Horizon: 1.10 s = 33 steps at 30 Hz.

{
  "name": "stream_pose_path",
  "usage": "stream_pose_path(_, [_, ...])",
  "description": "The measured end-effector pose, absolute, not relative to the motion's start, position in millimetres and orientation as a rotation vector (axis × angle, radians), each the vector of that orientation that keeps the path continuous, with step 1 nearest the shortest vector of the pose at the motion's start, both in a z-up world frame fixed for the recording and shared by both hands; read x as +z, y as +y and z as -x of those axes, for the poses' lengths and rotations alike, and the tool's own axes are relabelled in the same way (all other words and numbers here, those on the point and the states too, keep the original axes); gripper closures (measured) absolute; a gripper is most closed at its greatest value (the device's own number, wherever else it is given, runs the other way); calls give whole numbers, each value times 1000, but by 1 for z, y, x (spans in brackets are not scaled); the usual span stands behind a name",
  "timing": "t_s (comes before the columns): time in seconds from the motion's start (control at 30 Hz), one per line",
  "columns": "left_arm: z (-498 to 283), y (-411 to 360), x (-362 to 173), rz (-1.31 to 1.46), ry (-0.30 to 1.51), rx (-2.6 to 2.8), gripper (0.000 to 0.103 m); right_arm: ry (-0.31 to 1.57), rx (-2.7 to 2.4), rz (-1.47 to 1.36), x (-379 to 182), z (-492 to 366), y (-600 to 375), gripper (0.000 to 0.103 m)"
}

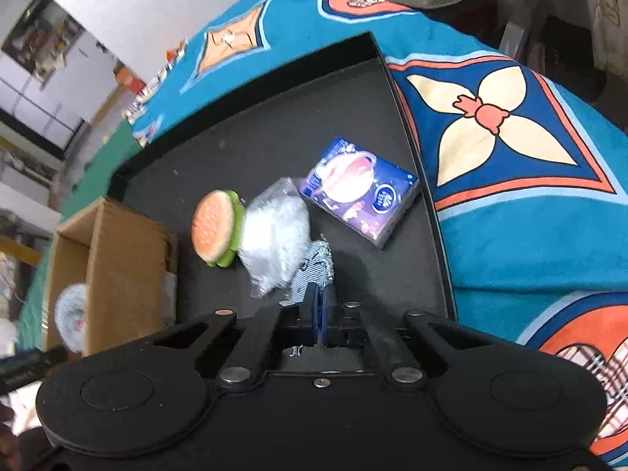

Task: Organize soft objects
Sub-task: 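Grasp the blue denim plush with the right tool and lift it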

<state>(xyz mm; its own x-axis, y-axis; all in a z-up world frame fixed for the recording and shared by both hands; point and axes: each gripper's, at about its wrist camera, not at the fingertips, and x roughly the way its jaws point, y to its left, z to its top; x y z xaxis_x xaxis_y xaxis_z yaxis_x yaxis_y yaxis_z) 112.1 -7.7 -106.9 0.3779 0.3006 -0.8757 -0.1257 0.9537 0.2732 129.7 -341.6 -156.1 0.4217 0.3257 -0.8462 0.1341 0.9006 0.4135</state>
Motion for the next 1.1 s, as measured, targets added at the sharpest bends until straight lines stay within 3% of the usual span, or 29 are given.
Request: stream_pose_path(1.1, [-96, 30, -107, -39, 1111, 214, 45, 975, 251, -426, -68, -131, -279, 102])
